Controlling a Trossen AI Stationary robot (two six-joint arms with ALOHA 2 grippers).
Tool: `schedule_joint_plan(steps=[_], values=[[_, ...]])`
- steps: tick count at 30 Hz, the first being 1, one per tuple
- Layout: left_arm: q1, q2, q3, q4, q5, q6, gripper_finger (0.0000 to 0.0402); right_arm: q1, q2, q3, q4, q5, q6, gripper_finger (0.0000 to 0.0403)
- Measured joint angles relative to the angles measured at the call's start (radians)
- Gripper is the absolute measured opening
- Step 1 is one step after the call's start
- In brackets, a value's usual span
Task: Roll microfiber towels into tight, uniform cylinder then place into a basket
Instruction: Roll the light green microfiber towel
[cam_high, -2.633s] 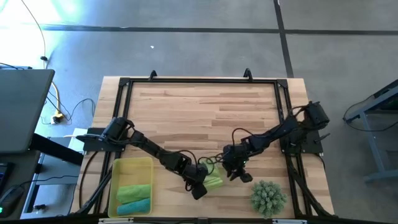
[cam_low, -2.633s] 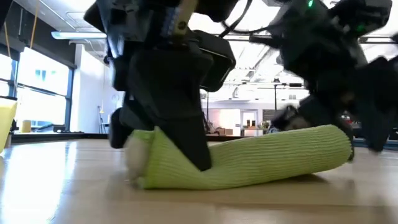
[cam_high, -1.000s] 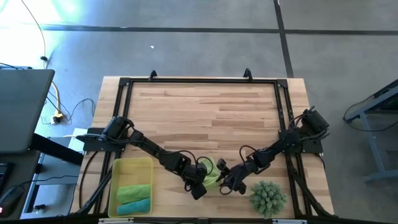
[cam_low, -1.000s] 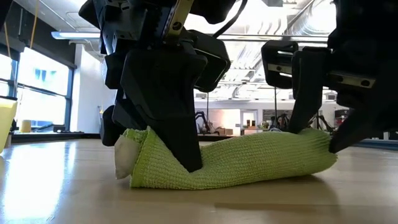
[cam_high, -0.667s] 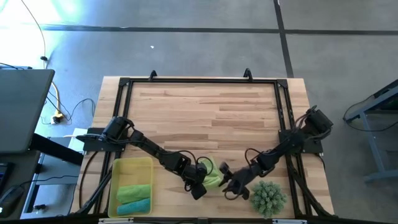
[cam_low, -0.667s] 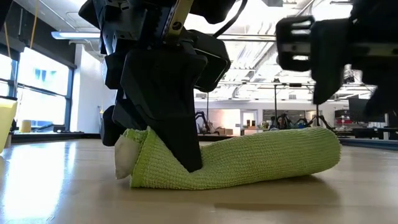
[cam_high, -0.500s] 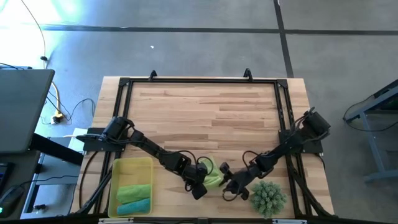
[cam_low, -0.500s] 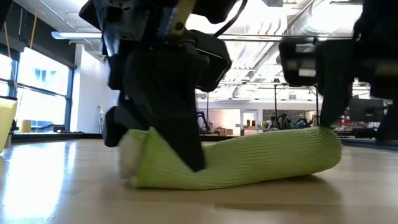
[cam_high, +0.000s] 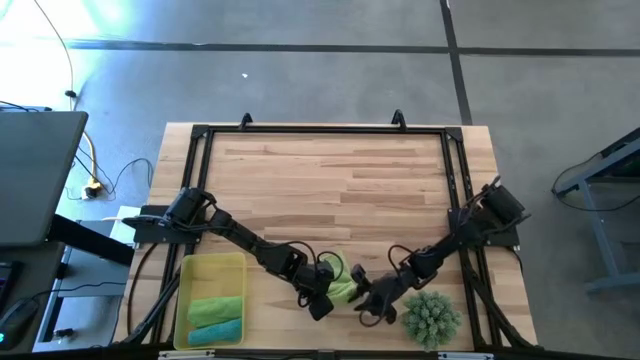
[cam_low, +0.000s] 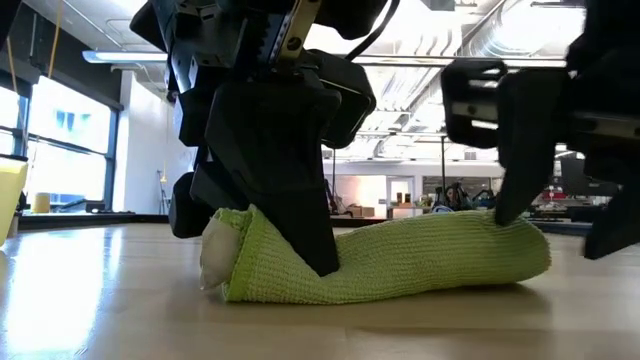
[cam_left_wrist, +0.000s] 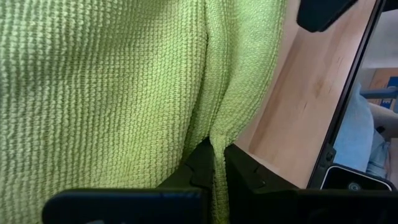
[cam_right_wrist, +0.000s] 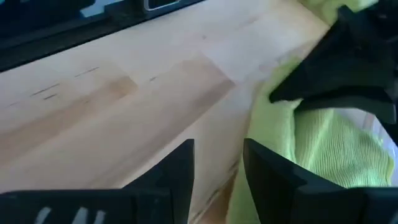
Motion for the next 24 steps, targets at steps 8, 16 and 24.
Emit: schedule_joint_plan(steps=[8,16,24], values=[[0.0,0.0,0.0,0.001,0.001,0.0,0.0008,-0.015,0.0,0.0,-0.055,0.08,-0.03,0.0128],[0.0,0.001,0.0,0.006,0.003,0.0,0.0008,-0.053,0.0,0.0,-0.059,0.08,-0.03,0.015],[0.0,-0.002,0.0,0.006,0.005,0.0,0.0008,-0.093,-0.001,0.001,-0.119,0.061,0.032,0.0195]])
